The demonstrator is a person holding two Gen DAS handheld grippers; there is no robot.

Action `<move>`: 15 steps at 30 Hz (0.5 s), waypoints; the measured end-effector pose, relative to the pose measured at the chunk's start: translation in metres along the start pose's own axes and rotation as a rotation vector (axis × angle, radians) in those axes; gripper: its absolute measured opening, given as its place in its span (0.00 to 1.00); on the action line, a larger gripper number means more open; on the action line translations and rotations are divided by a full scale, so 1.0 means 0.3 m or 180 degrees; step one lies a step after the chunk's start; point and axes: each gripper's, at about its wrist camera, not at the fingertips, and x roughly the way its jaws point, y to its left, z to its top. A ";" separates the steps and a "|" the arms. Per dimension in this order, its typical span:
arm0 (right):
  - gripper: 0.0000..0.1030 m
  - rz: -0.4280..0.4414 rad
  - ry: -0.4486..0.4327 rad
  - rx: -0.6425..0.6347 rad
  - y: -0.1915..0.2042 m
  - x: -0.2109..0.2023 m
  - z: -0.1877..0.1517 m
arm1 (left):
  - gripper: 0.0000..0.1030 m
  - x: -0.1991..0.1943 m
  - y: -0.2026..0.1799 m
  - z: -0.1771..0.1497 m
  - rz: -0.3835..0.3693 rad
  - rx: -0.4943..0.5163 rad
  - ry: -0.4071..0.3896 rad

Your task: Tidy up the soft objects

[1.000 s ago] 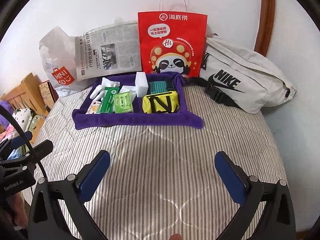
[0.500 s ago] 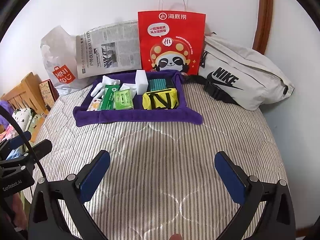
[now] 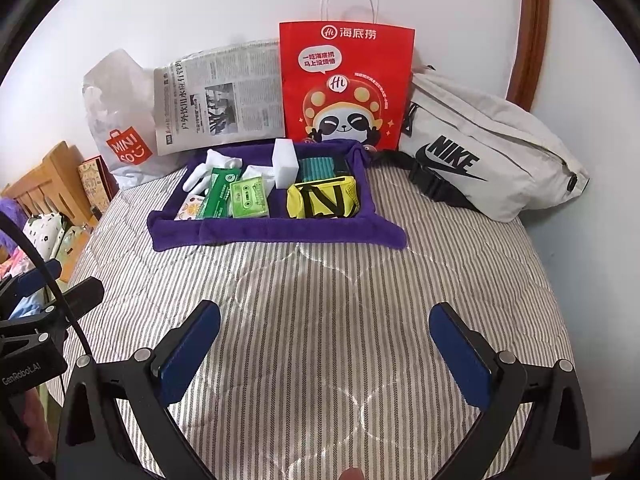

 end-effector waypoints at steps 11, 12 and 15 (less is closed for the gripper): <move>1.00 0.0009 0.0006 -0.0008 0.003 -0.001 -0.001 | 0.88 0.002 0.005 -0.001 -0.0007 0.0001 0.0016; 1.00 0.0006 0.0005 -0.0007 0.005 0.000 -0.001 | 0.88 0.000 0.005 -0.001 -0.0012 -0.0006 0.0012; 1.00 0.0003 0.0005 -0.0002 0.005 -0.001 -0.002 | 0.88 -0.001 0.004 -0.001 -0.0005 -0.0007 0.0012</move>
